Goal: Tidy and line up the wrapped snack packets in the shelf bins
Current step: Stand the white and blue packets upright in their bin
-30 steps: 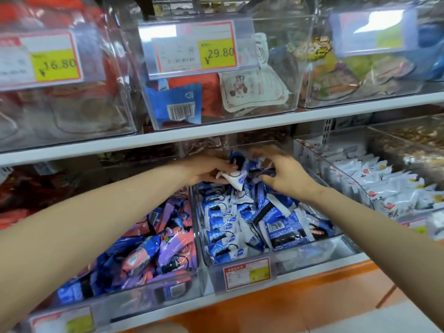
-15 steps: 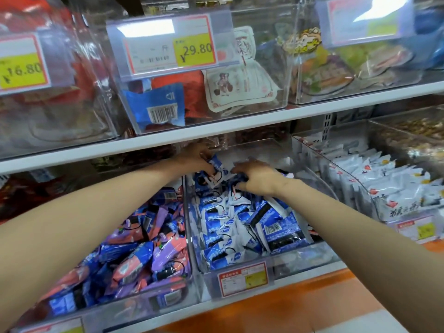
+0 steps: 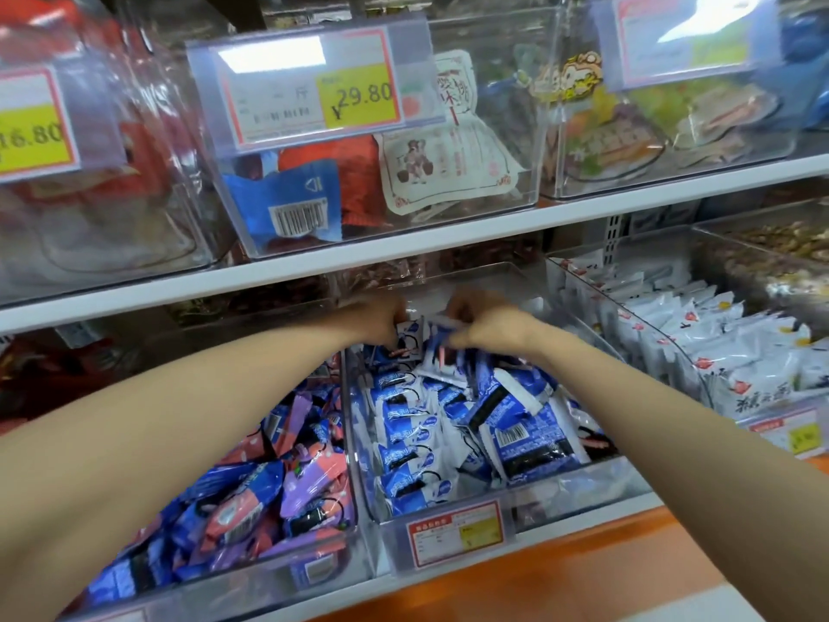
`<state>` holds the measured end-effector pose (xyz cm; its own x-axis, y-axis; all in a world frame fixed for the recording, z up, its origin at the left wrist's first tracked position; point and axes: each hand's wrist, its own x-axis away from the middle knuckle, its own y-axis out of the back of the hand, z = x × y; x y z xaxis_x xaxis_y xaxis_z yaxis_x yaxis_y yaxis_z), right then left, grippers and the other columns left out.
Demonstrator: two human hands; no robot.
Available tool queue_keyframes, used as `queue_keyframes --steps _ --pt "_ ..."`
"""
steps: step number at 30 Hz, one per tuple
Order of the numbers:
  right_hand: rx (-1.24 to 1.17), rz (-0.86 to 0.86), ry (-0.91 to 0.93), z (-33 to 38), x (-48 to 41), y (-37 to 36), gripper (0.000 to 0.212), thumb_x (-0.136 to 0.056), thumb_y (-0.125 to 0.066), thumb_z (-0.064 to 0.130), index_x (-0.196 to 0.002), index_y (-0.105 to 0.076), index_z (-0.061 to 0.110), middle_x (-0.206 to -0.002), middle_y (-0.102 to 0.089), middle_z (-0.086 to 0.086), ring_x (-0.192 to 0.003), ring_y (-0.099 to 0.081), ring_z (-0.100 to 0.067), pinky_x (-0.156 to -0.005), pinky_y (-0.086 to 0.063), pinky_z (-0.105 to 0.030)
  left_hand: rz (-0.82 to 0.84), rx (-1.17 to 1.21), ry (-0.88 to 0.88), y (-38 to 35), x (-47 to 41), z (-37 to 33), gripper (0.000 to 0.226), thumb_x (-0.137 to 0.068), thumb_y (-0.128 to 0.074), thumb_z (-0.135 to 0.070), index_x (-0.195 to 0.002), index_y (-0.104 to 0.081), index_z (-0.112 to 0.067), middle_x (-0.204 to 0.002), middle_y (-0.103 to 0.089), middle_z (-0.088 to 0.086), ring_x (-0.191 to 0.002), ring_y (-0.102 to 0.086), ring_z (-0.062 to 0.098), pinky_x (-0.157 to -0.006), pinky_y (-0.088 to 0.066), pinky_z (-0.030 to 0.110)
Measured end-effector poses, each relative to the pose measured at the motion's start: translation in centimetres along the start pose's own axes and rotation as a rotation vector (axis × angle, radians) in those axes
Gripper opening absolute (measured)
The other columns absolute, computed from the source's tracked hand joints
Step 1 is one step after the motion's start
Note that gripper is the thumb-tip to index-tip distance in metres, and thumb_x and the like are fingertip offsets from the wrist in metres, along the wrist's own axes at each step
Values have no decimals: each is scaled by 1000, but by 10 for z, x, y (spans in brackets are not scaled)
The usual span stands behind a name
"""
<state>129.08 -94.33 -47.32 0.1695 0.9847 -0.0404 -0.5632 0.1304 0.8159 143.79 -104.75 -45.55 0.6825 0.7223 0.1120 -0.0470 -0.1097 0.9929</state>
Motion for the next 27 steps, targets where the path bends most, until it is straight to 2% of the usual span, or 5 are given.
queue_keyframes --steps 3,7,15,21,27 --pt "-418 -184 3 -6 3 16 20 -85 -66 12 -100 -53 16 -99 -60 -2 -80 -57 -16 -67 -46 -23 -2 -139 -6 -6 0 -1 35 -85 -64 -9 -119 -56 -9 -115 -58 8 -95 -57 20 -67 -43 24" --pt "-597 -313 -107 -6 3 22 8 -92 -55 12 -84 -53 12 -81 -52 -7 -69 -53 -20 -58 -51 -32 -36 -278 31 -5 2 -1 25 -87 -61 -12 -110 -54 -5 -91 -52 2 -83 -55 17 -59 -42 25" --pt "-974 -87 -223 4 1 19 12 -80 -72 9 -85 -62 14 -75 -59 -7 -59 -51 -14 -57 -49 -26 6 -343 26 -3 9 0 27 -91 -57 -18 -113 -57 -3 -97 -55 2 -92 -60 19 -69 -48 25" --pt "-299 -101 -79 22 -12 2 32 -76 -74 10 -105 -62 12 -105 -64 -1 -92 -60 -17 -78 -50 -24 -413 6 62 6 36 24 21 -86 -63 -27 -107 -61 -23 -123 -56 -3 -120 -46 19 -101 -33 33" --pt "38 75 144 44 -22 -41 46 -78 -74 16 -121 -59 19 -124 -60 -1 -111 -57 -19 -95 -47 -31 -481 185 178 -5 71 38 24 -82 -66 -29 -105 -63 -21 -113 -59 2 -107 -53 24 -89 -45 35"
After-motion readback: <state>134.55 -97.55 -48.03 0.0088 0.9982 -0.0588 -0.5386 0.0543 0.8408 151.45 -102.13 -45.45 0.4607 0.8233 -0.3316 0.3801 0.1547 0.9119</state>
